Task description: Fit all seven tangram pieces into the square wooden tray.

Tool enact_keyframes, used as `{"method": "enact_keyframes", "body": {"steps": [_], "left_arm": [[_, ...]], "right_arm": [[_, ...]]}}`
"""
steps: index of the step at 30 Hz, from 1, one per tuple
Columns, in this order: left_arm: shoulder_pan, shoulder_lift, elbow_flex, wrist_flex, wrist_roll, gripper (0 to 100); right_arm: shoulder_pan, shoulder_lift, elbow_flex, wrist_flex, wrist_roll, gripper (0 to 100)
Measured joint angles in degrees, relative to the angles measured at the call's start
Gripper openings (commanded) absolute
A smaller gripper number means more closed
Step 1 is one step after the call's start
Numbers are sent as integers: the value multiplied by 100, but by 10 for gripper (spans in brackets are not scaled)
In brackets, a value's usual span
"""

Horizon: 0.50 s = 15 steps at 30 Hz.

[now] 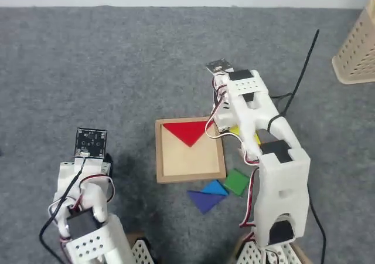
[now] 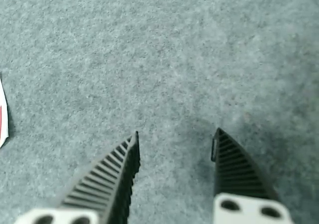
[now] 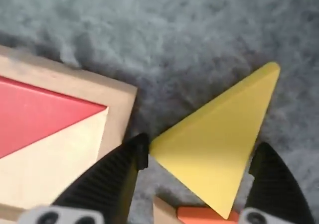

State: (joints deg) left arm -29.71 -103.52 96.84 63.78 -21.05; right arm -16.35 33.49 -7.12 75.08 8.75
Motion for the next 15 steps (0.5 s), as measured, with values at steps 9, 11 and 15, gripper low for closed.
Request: {"method": "enact_keyframes", "body": {"steps": [9,11,15], "left_arm": [[0,0,0,0,0,219],[0,0,0,0,0,219],[0,0,0,0,0,219]], "right_arm": [[114,-18,-35,-44,9,183],[114,-79,-35,-44,9,182],[114,-413,-18,132,9,146]]}}
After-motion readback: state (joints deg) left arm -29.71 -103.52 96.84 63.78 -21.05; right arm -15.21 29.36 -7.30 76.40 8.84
